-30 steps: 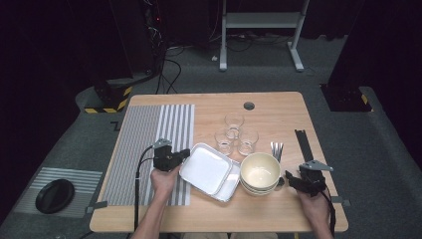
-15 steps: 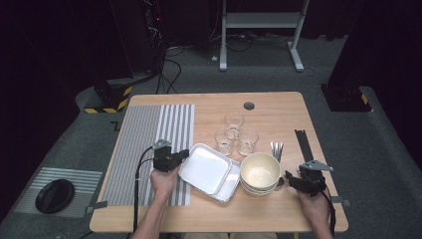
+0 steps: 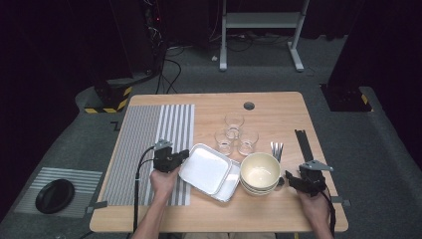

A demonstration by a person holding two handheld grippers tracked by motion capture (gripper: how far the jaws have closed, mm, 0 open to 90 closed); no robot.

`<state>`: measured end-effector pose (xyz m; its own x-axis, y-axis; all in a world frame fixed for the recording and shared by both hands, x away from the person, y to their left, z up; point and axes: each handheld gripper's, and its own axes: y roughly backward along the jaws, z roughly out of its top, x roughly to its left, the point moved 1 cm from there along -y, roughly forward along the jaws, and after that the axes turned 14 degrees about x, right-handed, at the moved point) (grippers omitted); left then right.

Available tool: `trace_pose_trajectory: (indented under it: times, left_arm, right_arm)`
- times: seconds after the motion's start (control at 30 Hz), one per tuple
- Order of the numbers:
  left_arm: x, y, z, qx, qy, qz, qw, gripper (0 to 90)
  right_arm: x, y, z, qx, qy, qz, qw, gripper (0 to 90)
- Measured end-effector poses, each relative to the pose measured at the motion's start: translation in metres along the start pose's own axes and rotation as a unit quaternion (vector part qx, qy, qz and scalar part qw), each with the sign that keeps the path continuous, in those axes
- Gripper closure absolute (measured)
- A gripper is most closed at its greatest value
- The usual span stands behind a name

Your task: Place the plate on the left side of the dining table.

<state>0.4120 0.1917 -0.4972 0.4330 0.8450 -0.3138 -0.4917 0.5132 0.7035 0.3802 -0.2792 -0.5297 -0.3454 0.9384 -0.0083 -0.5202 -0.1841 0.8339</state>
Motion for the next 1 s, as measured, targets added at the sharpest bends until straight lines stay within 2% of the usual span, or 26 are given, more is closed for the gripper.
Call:
trace_pose_trajectory:
  times: [0.13,0.27,0.37,0.5,0.53,0.57,0.63,0.67,0.77,0.8,0.87,1.0]
  left_arm:
    - [-0.001,0.0,0.001,0.002,-0.004,0.005,1.0,88.0]
    - [-0.002,-0.001,0.002,0.0,-0.03,0.007,0.9995,83.3]
    - [-0.005,-0.002,0.001,0.005,-0.017,0.016,0.9997,79.0]
    - [-0.005,-0.003,0.0,0.006,-0.025,0.023,0.9994,72.2]
    - [-0.005,-0.003,0.001,0.006,-0.038,0.027,0.9989,71.0]
    - [-0.005,-0.003,0.001,0.006,-0.041,0.032,0.9987,68.7]
    - [-0.005,-0.003,0.001,0.006,-0.039,0.047,0.9981,63.7]
    - [-0.007,-0.004,0.002,0.002,-0.034,0.046,0.9983,63.3]
    - [-0.009,-0.004,0.002,0.006,-0.039,0.062,0.9973,56.9]
    - [-0.01,-0.006,0.003,0.012,-0.034,0.061,0.9975,55.3]
    - [-0.012,-0.008,0.005,0.021,-0.045,0.07,0.9963,53.1]
    - [-0.017,-0.01,0.01,0.026,-0.054,0.069,0.9959,49.0]
  right_arm:
    - [0.0,0.0,0.0,0.002,-0.002,0.001,1.0,39.2]
    - [0.0,0.0,0.0,0.002,-0.002,0.001,1.0,39.2]
    - [0.0,0.0,0.0,0.002,-0.002,0.001,1.0,39.2]
    - [0.0,0.0,0.0,0.002,-0.002,0.002,1.0,39.1]
    - [0.0,0.0,0.0,0.002,-0.002,0.002,1.0,39.1]
    - [0.0,0.0,0.0,0.002,-0.002,0.002,1.0,39.2]
    - [0.0,0.0,0.0,0.002,-0.002,0.002,1.0,39.2]
    - [0.0,0.0,0.0,0.002,-0.002,0.002,1.0,39.2]
    - [-0.001,0.0,0.0,0.0,0.0,0.001,1.0,39.2]
    - [0.0,0.0,0.0,0.002,-0.002,0.002,1.0,39.1]
    - [0.0,0.0,0.0,0.002,-0.002,0.002,1.0,39.1]
    - [-0.001,0.0,0.0,0.0,0.0,0.001,1.0,39.1]
